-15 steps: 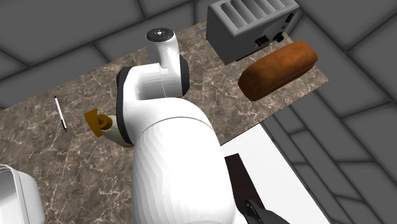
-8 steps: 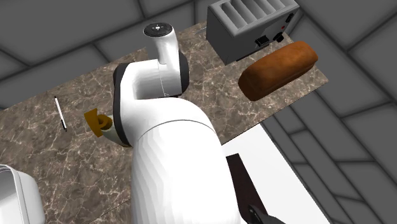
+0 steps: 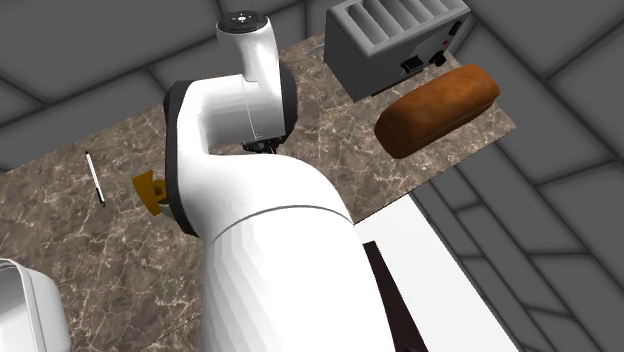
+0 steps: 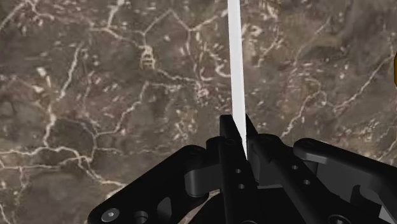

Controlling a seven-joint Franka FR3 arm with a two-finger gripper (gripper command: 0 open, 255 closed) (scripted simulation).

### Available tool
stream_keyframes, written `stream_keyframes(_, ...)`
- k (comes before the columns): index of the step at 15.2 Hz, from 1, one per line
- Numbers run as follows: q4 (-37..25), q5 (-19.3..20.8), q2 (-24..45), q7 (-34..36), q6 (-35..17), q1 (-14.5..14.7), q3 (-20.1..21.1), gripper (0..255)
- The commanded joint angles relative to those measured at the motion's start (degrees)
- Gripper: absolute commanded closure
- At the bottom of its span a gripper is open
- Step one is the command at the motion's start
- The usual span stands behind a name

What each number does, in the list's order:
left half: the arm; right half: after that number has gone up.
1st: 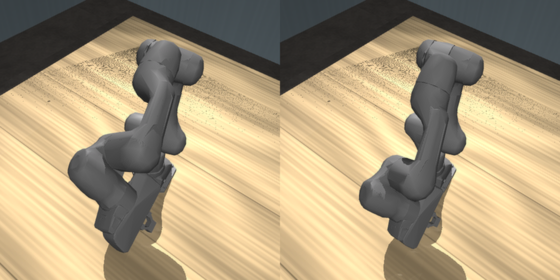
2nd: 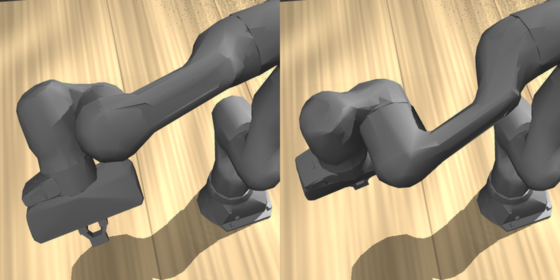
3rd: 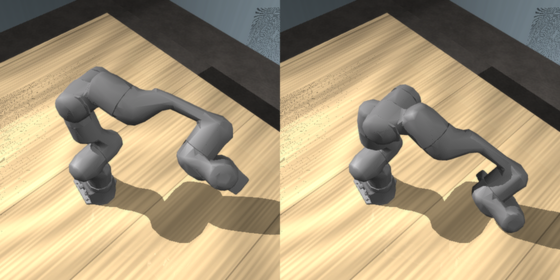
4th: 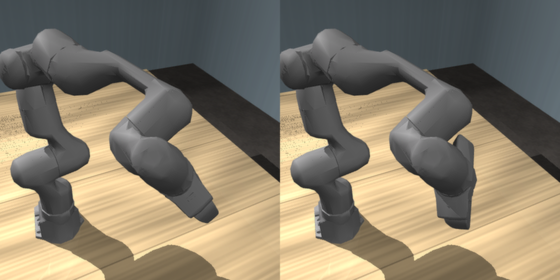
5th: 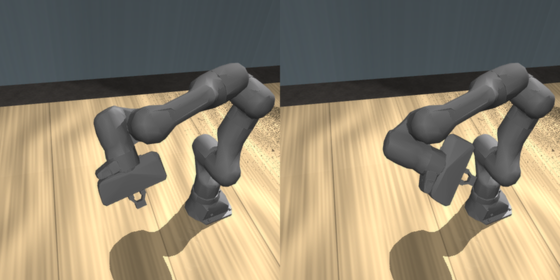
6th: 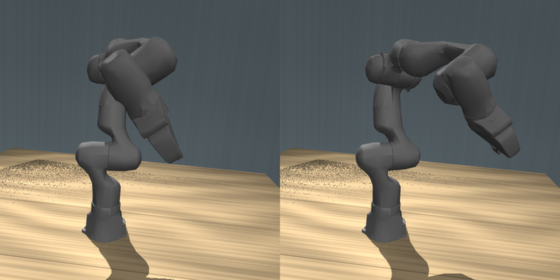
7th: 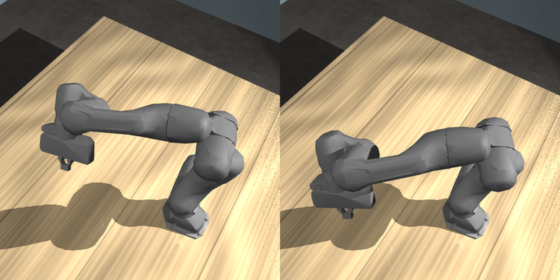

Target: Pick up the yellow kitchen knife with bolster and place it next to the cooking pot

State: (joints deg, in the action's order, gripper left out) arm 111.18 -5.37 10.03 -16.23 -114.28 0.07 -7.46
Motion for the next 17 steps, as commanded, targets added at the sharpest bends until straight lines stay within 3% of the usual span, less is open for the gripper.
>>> stream_keyframes(1, -0.80, 0.14, -0.60, 0.27, 1.42, 0.08, 0.03, 255)
stream_keyframes(17, -9.30, 0.87, -3.72, 1.29, 12.97, 0.08, -0.10, 255)
